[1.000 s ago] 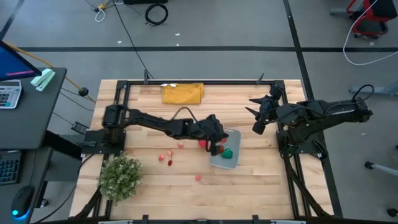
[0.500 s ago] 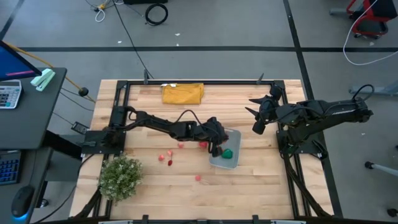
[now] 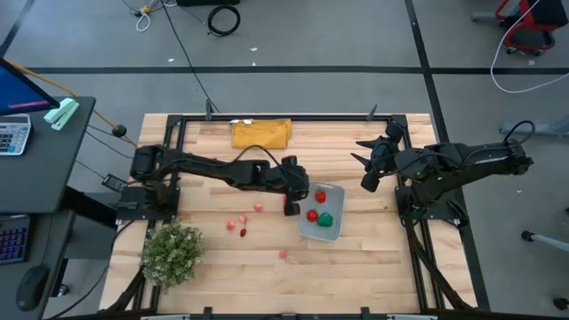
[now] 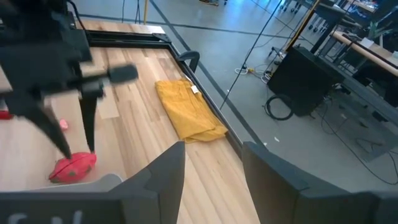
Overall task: Pick and placing Produce into tupperware
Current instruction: Put the red dragon fruit into the gray bin
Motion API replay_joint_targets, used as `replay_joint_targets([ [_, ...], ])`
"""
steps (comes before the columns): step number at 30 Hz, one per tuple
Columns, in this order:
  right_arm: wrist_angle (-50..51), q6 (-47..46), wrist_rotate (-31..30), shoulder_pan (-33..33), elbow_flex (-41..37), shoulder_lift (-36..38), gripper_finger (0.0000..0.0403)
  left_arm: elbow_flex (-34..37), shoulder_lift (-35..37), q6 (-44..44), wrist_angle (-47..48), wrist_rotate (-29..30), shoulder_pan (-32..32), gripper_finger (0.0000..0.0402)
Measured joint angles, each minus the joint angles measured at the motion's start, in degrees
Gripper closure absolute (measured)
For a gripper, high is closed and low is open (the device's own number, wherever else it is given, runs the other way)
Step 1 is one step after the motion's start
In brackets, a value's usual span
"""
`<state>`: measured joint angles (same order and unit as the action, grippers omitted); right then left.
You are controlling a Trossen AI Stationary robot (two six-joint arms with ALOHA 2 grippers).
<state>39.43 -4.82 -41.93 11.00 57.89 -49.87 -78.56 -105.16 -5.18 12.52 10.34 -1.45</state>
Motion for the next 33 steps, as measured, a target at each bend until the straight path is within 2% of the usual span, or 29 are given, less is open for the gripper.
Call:
replay_joint_targets([
  [6,0.0,0.0,0.0,0.0,0.0,0.0,0.0234,0.0,5.1,-3.4,17.6,-0.1,0.1,0.0290],
  [11,0.0,0.0,0.0,0.0,0.0,0.0,0.0234,0.2,5.3,-3.0,27.2,0.0,1.1,0.0306],
  [19,0.0,-1.0,0.0,0.0,0.0,0.0,0.0234,0.5,4.6,-3.0,24.3,0.1,1.7,0.0321],
  [26,0.1,-1.7,0.0,0.0,0.0,0.0,0.0234,0.4,3.8,-8.6,14.4,0.1,1.7,0.0318],
  [33,1.0,-3.1,0.4,0.0,0.0,0.0,0.0234,0.5,3.8,-9.8,13.9,0.1,1.7,0.0315],
])
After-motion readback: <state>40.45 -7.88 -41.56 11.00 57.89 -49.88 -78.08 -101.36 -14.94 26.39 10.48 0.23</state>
